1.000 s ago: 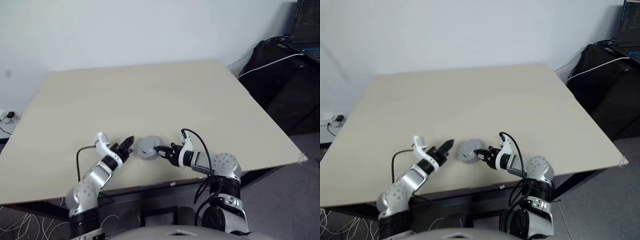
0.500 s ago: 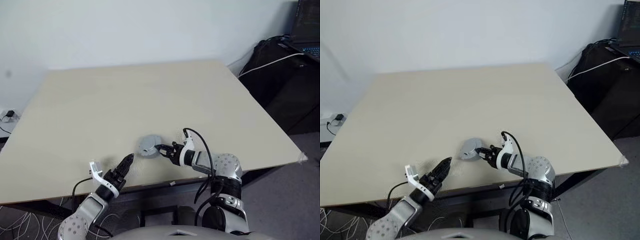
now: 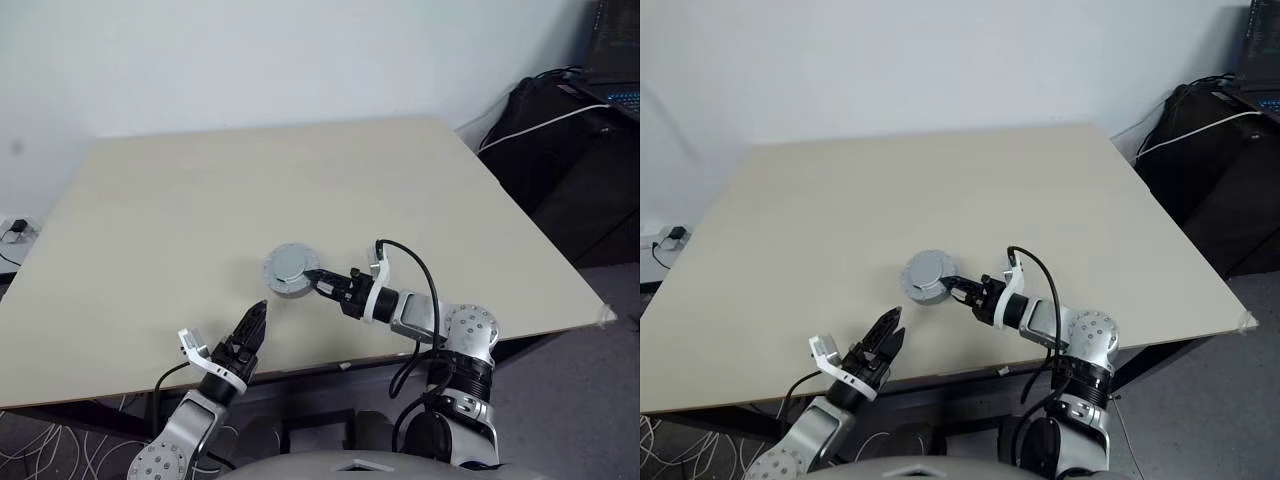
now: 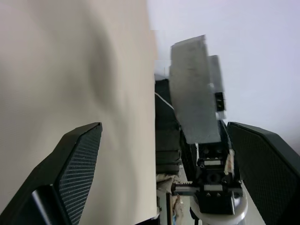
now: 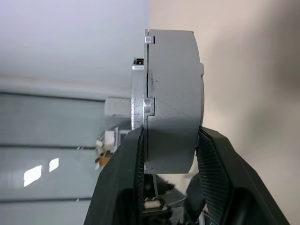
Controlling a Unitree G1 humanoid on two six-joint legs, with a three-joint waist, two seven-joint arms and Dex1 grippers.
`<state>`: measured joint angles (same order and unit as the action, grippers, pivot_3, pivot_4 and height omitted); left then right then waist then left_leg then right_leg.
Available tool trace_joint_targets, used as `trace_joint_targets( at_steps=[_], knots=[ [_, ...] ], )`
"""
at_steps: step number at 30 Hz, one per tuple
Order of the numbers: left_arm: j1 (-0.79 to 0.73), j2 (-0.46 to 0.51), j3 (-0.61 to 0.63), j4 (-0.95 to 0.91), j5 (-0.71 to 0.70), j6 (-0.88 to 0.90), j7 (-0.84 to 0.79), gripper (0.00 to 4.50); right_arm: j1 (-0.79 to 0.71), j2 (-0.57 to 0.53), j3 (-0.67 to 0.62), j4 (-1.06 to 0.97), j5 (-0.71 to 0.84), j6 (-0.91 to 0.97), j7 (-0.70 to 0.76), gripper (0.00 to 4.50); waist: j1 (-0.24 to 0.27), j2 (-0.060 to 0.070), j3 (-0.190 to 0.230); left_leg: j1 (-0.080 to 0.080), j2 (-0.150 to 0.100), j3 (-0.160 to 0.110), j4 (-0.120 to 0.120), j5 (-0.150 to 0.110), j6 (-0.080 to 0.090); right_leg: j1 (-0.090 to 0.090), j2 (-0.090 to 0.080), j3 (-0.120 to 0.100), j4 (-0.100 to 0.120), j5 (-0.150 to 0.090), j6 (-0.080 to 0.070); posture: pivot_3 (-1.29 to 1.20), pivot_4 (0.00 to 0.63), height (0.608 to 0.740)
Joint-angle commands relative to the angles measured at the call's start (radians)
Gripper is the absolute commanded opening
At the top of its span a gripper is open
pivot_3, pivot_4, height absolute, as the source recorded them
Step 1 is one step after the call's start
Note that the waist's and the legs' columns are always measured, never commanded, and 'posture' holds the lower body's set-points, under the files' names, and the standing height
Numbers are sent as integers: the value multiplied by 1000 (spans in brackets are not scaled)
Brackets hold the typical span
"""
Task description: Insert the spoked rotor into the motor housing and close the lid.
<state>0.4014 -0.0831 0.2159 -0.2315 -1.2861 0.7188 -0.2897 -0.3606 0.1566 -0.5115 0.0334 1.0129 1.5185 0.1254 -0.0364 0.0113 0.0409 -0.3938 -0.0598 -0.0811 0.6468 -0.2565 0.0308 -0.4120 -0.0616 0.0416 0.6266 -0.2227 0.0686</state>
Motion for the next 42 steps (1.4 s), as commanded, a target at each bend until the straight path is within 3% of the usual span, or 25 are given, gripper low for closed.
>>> trace_joint_targets(
  at_steps=[1,31,34,39,42],
  knots=[
    [-24,-79,-28,-37,-39,-45,-23,4500,9,90,27,-37,65,-1,-1,1288,0,0,0,0,0,0,0,0,0,0,0,0,0,0,0,0,0,740],
    [-32,-55,-96,-20,-100,-113,-34,4500,52,76,101,-33,106,80,-12,1288,0,0,-1,1,0,3,3,1,1,2,1,2,1,1,1,0,0,740],
    [-32,-53,-98,-19,-108,-109,-29,3906,48,75,100,-30,103,79,-12,1288,0,0,-1,1,0,3,4,1,1,2,2,2,2,2,1,0,0,740],
    [-35,-48,-102,-16,-119,-107,-19,2287,46,72,102,-24,101,74,-10,1288,0,0,-1,1,0,3,4,1,1,2,2,2,2,2,2,0,0,740],
    [-36,-41,-107,-14,-129,-107,-15,2197,48,75,104,-29,106,75,-11,1288,0,1,-1,2,0,3,4,1,1,3,2,3,2,2,2,0,0,740]
  ],
)
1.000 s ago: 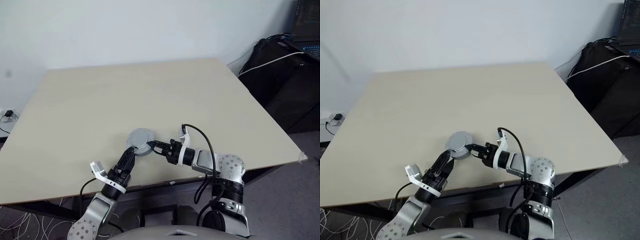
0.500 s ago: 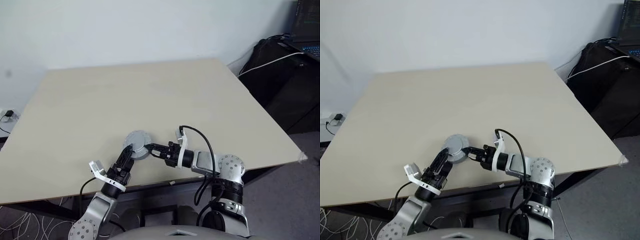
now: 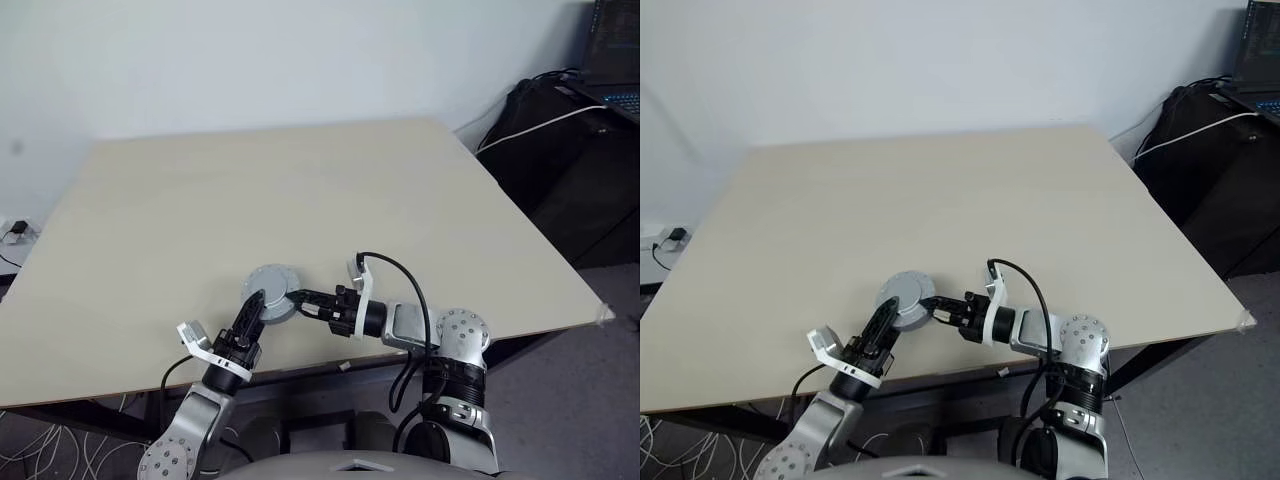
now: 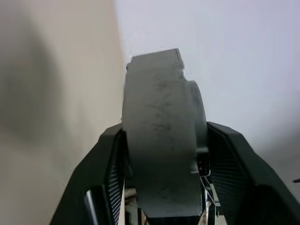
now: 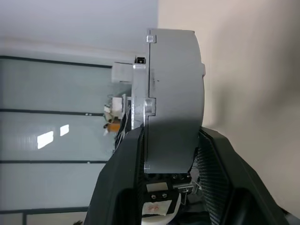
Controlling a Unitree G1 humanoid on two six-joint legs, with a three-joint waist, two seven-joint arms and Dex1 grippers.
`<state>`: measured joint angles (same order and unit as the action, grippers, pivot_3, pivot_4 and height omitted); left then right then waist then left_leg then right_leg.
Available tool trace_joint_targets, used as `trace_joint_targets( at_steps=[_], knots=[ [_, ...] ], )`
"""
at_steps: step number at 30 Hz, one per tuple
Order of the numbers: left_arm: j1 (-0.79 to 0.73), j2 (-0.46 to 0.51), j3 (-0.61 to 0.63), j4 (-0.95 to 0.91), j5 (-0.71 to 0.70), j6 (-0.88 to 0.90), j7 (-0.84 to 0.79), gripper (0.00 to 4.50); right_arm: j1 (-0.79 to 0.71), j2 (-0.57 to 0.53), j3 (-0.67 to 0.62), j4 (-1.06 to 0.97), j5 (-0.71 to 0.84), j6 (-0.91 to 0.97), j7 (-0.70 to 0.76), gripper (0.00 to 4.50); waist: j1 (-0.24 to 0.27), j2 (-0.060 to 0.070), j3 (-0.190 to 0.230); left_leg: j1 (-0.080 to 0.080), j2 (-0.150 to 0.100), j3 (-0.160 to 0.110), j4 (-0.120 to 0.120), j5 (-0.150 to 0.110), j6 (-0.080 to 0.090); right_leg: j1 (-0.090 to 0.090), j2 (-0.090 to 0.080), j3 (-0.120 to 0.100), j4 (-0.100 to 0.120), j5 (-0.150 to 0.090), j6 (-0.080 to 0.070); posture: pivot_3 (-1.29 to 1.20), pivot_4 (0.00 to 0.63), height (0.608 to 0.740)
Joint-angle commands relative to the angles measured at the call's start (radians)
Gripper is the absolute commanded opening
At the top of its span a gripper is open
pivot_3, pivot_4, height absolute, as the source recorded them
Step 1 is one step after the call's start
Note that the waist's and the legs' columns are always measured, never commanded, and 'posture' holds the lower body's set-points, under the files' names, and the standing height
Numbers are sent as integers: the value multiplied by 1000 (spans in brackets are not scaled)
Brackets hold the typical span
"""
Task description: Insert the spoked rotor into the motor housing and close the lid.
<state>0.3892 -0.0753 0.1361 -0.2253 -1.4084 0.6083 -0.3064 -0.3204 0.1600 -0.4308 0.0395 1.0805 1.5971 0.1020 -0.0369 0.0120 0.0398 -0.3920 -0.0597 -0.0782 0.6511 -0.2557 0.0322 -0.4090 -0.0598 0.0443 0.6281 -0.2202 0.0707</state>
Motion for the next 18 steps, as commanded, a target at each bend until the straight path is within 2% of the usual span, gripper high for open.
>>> trace_joint_targets(
  at_steps=[1,8,9,16,17,18],
  knots=[
    [-25,-48,-29,-19,-9,3,3,2197,9,71,24,-35,39,-4,13,1288,0,0,0,0,0,0,0,0,0,0,0,0,0,0,0,0,0,740],
    [-24,-53,-32,-18,-17,-8,7,2195,24,64,44,-56,-39,-128,-30,1288,0,0,0,0,0,1,0,0,0,0,0,1,0,1,0,0,0,740],
    [-24,-55,-32,-18,-17,-12,7,2195,26,57,46,-51,-46,-144,-27,2014,0,0,-1,0,0,1,1,1,0,0,0,1,0,1,0,0,0,740],
    [-16,-62,-32,-19,-15,-25,5,2093,44,26,39,-46,-47,-176,-38,4267,0,0,-2,1,0,2,1,1,1,0,0,1,0,2,1,0,0,740],
    [-16,-62,-32,-19,-15,-26,5,2093,45,21,35,-45,-46,-180,-40,4498,0,0,-2,1,0,2,1,1,1,0,0,1,0,2,1,0,0,740],
    [-16,-62,-32,-18,-16,-28,6,2093,47,15,33,-45,-44,-184,-41,4500,0,0,-2,1,0,2,1,1,1,0,0,2,0,2,1,0,0,740]
  ],
)
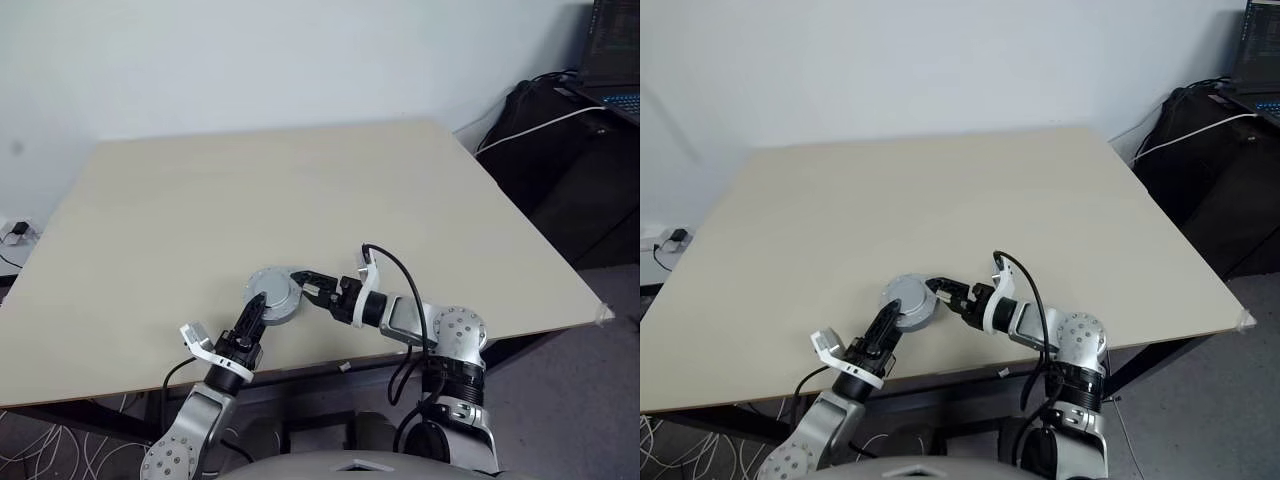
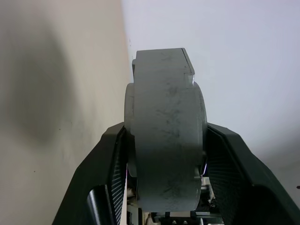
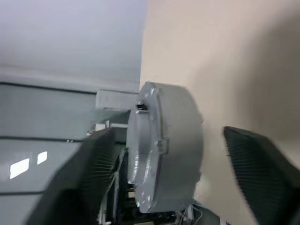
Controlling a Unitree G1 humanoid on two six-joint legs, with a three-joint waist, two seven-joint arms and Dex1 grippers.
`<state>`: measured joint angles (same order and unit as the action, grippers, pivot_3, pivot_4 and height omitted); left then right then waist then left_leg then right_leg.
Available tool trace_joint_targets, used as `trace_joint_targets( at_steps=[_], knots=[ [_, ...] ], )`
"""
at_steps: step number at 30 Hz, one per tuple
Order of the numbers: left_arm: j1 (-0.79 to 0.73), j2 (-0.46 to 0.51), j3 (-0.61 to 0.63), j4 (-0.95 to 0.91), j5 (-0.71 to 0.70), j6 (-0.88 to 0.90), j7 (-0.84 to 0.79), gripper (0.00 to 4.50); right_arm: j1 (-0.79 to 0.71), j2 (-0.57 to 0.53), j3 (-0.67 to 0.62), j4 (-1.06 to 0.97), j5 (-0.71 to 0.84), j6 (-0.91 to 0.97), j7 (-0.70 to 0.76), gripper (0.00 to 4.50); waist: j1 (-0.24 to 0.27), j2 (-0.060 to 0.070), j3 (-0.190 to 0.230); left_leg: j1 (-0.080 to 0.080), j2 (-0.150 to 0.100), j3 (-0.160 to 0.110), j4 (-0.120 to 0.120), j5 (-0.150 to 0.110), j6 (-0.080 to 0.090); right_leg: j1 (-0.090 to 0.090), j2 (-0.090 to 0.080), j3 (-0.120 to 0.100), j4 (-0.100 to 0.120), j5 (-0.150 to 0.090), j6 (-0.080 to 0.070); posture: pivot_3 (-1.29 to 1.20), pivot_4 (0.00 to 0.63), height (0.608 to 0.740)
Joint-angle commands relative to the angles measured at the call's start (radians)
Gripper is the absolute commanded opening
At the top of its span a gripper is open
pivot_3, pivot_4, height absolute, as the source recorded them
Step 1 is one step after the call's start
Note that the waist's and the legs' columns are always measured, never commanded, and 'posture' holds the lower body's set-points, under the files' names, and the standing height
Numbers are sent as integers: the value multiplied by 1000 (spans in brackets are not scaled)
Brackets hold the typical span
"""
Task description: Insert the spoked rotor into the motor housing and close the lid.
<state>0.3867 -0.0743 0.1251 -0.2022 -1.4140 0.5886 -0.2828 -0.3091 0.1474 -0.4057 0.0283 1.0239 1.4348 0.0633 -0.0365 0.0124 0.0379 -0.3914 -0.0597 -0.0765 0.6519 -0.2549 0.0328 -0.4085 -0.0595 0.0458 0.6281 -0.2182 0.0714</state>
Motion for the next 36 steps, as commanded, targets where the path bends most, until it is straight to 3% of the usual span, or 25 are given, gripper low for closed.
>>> trace_joint_targets(
  at_steps=[1,6,11,15,19,25,36],
  knots=[
    [-13,-64,-22,-41,-10,-11,-18,2093,37,23,8,-35,14,-25,-2,4500,0,0,0,0,0,0,0,0,0,0,0,0,0,0,0,0,0,740],
    [-29,-85,2,-29,17,-76,12,2093,65,-13,31,-83,-10,-118,17,4500,0,0,0,0,0,1,0,0,0,0,0,0,0,0,0,0,0,740],
    [-153,-128,83,37,77,-262,105,2092,170,-198,301,-288,-154,-277,222,4500,1,0,-1,0,1,1,1,0,0,0,1,0,0,0,0,0,0,740],
    [-270,-118,128,120,83,-364,151,2092,240,-333,514,-346,-406,-563,307,4500,12,-3,-2,0,0,1,5,0,0,1,1,-1,0,2,2,0,0,740],
    [-364,-103,166,187,90,-406,184,2092,298,-369,625,-329,-632,-918,329,4500,19,-9,-5,1,-1,2,9,1,1,3,0,0,-1,3,8,0,0,740],
    [-501,-72,221,344,162,-465,236,2092,332,-371,656,-261,-685,-1064,418,4500,24,-19,-4,13,0,2,9,-1,-2,14,1,1,-2,3,10,0,0,740],
    [-689,-39,288,576,239,-424,210,2092,339,-352,643,-236,-692,-1052,430,4500,44,-22,-2,13,-1,1,9,1,1,14,0,1,-2,4,8,0,0,740]
  ],
)
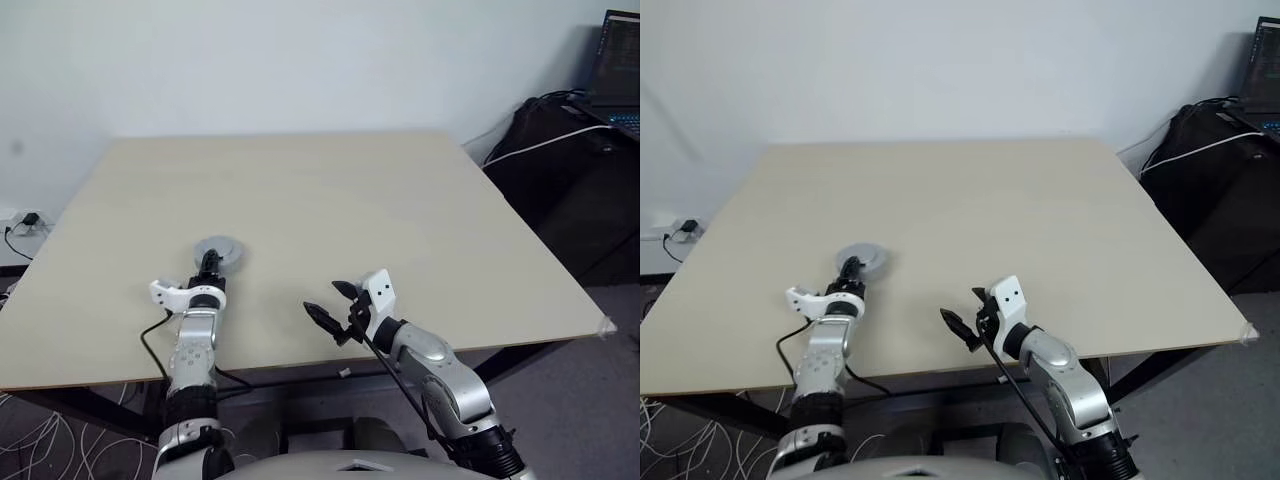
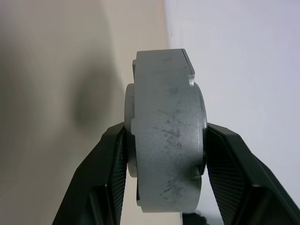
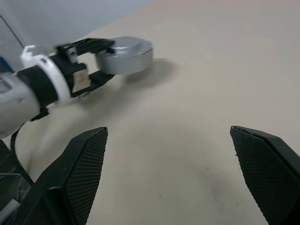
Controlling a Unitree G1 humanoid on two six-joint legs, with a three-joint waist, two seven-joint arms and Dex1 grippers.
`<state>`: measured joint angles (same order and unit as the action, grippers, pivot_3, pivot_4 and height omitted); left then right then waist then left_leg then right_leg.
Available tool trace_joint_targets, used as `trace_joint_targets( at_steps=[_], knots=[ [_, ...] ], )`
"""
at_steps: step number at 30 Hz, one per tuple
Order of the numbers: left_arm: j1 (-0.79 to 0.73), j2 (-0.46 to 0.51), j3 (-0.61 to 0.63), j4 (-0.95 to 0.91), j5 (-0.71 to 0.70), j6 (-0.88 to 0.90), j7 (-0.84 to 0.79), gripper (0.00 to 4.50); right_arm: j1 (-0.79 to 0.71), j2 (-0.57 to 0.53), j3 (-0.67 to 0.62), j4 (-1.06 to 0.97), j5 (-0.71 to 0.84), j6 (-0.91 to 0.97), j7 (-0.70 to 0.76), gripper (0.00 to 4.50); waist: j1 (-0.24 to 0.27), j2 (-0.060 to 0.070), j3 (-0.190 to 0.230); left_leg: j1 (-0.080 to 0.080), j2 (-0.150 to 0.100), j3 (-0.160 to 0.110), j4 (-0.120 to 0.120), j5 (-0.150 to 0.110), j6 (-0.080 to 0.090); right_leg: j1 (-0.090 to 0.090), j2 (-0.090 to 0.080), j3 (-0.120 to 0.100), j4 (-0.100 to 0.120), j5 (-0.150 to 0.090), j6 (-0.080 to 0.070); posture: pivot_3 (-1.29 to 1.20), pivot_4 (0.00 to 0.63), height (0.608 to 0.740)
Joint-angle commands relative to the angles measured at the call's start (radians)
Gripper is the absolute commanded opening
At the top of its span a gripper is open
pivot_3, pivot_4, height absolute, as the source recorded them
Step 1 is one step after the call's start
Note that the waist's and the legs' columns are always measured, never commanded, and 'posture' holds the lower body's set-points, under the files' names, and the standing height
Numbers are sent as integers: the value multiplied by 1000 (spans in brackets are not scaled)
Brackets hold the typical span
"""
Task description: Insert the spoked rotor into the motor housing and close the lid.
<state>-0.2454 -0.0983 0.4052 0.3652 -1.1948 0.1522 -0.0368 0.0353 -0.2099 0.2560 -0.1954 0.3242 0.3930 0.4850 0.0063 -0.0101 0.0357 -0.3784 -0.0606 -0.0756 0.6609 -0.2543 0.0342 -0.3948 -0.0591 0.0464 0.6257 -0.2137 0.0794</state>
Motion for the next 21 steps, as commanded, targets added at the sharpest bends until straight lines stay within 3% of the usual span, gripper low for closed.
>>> trace_joint_targets(
  at_steps=[1,13,17,21],
  knots=[
    [-76,-13,15,34,33,11,-35,2092,-5,5,-19,-13,6,-9,8,4500,1,0,0,0,0,0,0,0,0,0,0,0,0,0,0,0,0,740],
    [-177,-29,96,176,173,-31,65,2092,5,15,-27,-21,4,9,1,4500,7,0,0,0,0,0,0,0,0,1,0,0,0,0,0,0,0,740],
    [-161,-45,99,148,196,-9,88,3474,3,19,-28,-18,3,13,-2,4500,7,0,0,0,0,0,0,0,0,0,0,0,1,-1,1,0,0,740],
    [-113,-73,85,69,207,28,122,4471,0,22,-28,-13,3,18,-3,4500,6,0,-1,1,0,0,0,0,0,1,0,0,1,-1,1,0,0,740]
  ],
)
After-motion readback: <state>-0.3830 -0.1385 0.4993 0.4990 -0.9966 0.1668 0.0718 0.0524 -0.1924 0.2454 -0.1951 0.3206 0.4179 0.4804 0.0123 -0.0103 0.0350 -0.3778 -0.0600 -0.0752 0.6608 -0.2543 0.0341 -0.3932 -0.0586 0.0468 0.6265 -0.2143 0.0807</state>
